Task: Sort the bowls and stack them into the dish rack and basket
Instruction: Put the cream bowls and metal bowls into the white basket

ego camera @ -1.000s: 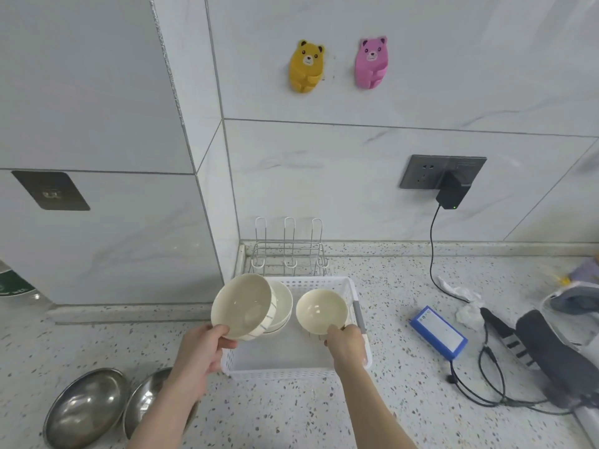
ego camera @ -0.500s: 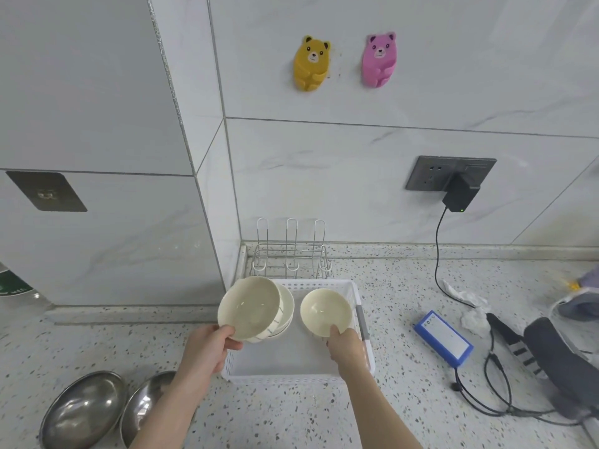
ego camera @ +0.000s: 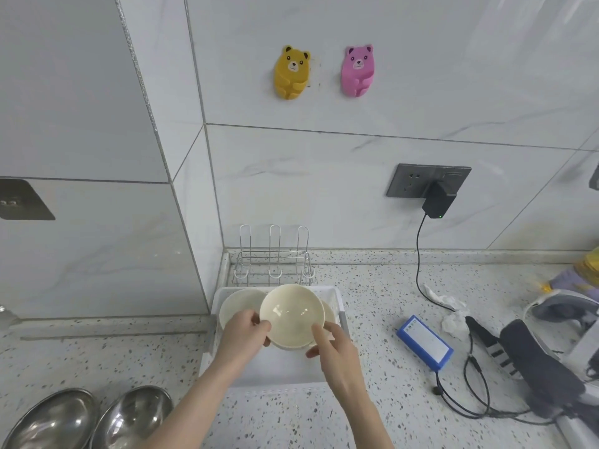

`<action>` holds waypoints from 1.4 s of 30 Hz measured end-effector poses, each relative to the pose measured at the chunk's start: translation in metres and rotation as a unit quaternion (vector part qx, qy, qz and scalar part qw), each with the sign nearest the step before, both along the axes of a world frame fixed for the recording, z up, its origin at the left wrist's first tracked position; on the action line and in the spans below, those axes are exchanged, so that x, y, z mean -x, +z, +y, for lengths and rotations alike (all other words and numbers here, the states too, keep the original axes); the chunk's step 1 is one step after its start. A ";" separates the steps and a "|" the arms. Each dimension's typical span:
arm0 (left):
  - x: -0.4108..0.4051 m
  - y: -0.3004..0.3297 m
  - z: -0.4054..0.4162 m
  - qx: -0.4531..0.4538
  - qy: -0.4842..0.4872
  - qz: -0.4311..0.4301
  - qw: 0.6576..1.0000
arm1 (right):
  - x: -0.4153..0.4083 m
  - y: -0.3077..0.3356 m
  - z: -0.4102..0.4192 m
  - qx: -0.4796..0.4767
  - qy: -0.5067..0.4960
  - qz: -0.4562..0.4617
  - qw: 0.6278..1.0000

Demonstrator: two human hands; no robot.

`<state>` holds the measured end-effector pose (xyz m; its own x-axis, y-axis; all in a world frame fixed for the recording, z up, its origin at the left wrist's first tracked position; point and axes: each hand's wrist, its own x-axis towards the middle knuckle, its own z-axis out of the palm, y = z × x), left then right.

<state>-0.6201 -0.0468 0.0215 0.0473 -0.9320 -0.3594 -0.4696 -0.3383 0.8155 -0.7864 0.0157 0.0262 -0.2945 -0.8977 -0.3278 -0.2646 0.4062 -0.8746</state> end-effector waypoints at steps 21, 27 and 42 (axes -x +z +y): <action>-0.019 -0.025 0.023 -0.022 0.108 0.088 0.990 | 0.015 -0.033 -0.036 -0.072 -0.096 0.052 0.991; -0.038 -0.029 0.029 -0.030 0.131 0.103 0.986 | 0.010 -0.043 -0.041 -0.082 -0.075 0.088 0.990; -0.050 -0.014 0.064 -0.027 0.136 0.127 0.982 | 0.009 -0.033 -0.030 -0.059 -0.049 0.088 0.993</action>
<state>-0.5706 0.0170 0.0073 0.1950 -0.8763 -0.4406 -0.1401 -0.4695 0.8717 -0.7950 -0.0139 -0.0070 -0.4402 -0.8203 -0.3651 -0.3642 0.5348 -0.7625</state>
